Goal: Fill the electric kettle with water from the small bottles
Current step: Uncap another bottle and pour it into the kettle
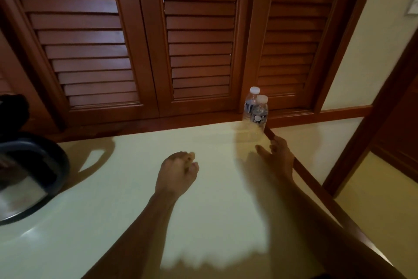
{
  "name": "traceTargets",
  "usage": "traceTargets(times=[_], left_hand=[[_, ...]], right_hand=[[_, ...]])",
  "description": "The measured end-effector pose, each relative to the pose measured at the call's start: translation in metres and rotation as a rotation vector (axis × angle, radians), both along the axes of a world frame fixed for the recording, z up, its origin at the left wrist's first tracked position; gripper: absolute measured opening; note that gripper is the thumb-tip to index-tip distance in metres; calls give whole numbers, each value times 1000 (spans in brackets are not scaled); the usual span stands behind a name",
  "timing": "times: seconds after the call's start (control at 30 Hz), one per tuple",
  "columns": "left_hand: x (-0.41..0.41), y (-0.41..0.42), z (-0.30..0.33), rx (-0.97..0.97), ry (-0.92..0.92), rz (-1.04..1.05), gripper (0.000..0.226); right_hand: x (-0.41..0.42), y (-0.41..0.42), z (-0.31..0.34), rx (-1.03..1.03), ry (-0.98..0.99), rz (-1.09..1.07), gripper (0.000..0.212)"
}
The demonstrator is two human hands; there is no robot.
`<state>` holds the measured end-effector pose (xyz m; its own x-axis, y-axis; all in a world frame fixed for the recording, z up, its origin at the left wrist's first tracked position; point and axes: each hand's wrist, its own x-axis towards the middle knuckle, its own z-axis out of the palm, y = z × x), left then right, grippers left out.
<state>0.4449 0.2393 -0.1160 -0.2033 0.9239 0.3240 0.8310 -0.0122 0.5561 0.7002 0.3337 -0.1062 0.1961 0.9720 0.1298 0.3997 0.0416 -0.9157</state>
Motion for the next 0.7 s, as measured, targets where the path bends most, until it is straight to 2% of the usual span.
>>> traceTargets(times=[0.07, 0.23, 0.37, 0.43, 0.53, 0.7], left_hand=[[-1, -18, 1, 13, -39, -28, 24], [-36, -88, -6, -99, -225, -193, 11], [-90, -157, -3, -203, -327, -236, 9], [-122, -191, 0, -202, -325, -232, 5], [-166, -241, 3, -179, -258, -177, 8], [-246, -321, 2, -120, -265, 14, 11]], right_hand=[[-10, -31, 3, -13, -45, 94, 53], [-59, -105, 12, 153, -545, 380, 25], [-132, -154, 1, 248, -830, 592, 52], [-177, -182, -6, 291, -798, 667, 50], [-242, -230, -9, 314, -609, 732, 30], [-338, -282, -8, 324, -596, 896, 30]])
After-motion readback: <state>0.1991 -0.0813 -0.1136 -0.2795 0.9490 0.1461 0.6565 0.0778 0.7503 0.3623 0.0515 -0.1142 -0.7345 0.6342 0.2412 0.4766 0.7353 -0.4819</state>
